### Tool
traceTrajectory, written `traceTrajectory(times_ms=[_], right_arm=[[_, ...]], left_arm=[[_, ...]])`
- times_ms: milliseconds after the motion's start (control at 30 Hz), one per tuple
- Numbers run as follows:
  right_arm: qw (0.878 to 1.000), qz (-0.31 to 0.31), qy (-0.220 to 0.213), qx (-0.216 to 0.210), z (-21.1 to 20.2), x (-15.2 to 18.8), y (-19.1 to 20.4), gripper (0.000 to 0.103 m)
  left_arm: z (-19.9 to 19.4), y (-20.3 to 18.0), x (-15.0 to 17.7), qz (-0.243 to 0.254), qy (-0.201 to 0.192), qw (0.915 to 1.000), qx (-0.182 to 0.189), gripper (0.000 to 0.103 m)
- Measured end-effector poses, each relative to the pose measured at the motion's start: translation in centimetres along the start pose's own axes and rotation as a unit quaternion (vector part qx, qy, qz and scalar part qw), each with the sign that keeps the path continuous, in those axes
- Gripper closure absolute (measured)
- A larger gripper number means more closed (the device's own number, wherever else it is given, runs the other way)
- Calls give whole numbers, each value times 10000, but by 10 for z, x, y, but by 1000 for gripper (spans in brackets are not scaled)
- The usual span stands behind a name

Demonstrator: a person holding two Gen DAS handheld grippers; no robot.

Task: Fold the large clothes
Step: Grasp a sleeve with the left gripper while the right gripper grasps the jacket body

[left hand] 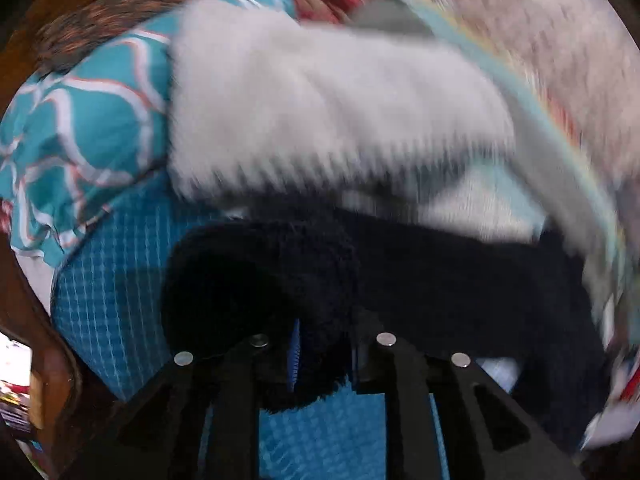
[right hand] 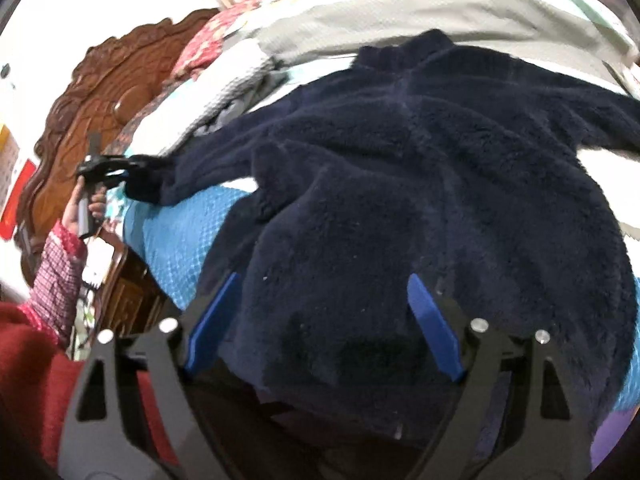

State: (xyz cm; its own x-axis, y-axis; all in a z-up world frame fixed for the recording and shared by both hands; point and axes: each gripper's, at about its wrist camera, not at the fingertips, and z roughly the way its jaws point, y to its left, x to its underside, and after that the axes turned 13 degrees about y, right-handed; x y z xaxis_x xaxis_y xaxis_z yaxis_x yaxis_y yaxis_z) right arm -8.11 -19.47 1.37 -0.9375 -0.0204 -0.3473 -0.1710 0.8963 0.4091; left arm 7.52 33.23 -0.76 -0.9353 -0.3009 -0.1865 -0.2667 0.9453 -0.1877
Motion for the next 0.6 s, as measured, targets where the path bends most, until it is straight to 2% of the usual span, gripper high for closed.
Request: traceTrajectory(times_ms=[100,167,233,300,333,367,400,500,533,567,600], right_arm=[[9988,-339,-130,-340,17,-27,16,21],[9973,-473,-125,-551,36,-50,24,21],[9958,-674,178,-585,71,-82,44,22],[9949,-650,608,-469,119,-111,57,34],[9939,-463,862,-501,148,-126,58,51],[9911,-311,1106,-675,171,-137,61,55],[9838,-170,1492,-977,210,-154,74,55],[9779,-621,1591,-1202,250,-175,123,55],[9639,-666,1587,-2033,253,-179,137,55],[9553,-667,1620,-2382,252,-179,145,45],[9524,-831,1544,-2494,241,-176,154,41]], left_arm=[[10,-9,22,159,396,9985,-334,81],[1,-11,37,186,402,9988,-223,81],[-17,-13,58,266,305,9992,14,81],[-31,-15,79,290,244,9988,298,81],[-37,-10,82,251,254,9986,389,81],[-40,-10,89,212,260,9981,509,81],[-41,-10,95,189,238,9975,636,81],[-52,-25,104,244,96,9941,1048,81],[-54,-33,107,321,51,9928,1150,81],[-54,-41,109,403,10,9916,1227,81],[-54,-48,109,479,-21,9903,1301,81]])
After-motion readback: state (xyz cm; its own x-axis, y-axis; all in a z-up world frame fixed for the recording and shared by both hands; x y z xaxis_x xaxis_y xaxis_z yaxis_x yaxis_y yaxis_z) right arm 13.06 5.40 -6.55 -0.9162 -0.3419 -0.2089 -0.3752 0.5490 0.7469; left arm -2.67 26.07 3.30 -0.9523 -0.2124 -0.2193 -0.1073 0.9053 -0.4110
